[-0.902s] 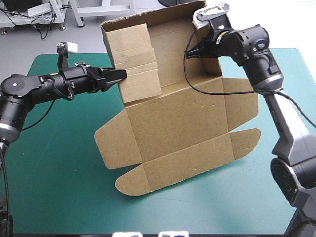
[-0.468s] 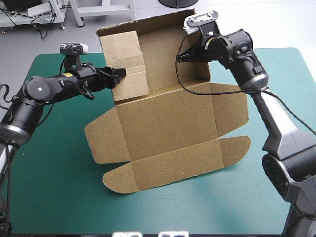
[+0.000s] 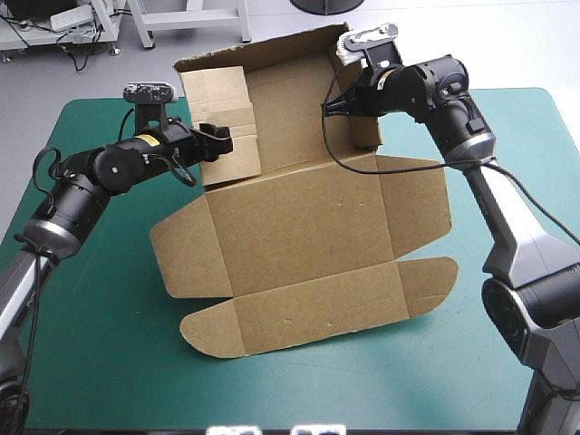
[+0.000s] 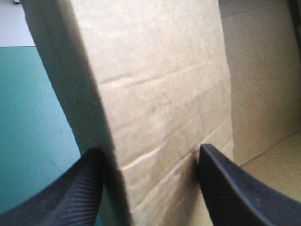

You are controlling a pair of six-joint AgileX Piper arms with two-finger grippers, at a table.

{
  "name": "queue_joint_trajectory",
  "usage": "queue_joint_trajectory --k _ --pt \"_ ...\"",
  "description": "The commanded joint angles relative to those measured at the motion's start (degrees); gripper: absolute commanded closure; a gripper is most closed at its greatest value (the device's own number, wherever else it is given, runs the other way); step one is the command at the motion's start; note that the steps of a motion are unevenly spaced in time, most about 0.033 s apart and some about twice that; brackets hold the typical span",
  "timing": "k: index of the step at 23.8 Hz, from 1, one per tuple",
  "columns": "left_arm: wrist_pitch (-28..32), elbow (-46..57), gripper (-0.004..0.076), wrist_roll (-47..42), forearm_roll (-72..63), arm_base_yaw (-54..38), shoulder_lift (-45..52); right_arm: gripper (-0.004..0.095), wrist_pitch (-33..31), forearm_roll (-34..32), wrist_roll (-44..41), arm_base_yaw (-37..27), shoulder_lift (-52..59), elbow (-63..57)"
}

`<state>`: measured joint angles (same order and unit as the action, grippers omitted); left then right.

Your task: Fold the box

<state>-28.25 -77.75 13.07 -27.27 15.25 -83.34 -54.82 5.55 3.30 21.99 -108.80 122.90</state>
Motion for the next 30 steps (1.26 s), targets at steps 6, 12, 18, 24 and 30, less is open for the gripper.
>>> queue_joint_trajectory --k 6,12,18,24,30 --pt "7.7 -5.2 0.0323 -3.3 -5.4 1.4 -2.9 0.0925 3.6 20.8 4.9 2.0 3.5 1.8" --pt "7.1 -9.3 0.0557 -5.3 -6.0 1.5 -6.1 0.0925 3.0 27.3 9.2 2.0 3.5 1.8" --pt "7.2 -9.4 0.0734 -4.8 -5.4 1.5 -6.1 0.0925 2.2 27.4 10.1 2.0 3.5 1.8" --pt "-1.4 -9.4 0.0734 -3.0 -0.6 1.4 -6.6 0.0925 -5.6 13.3 8.6 2.0 3.4 1.8" --pt "-17.6 -9.8 0.0734 -7.7 8.5 1.4 -8.6 0.0925 -17.2 -0.1 4.4 2.0 1.6 0.5"
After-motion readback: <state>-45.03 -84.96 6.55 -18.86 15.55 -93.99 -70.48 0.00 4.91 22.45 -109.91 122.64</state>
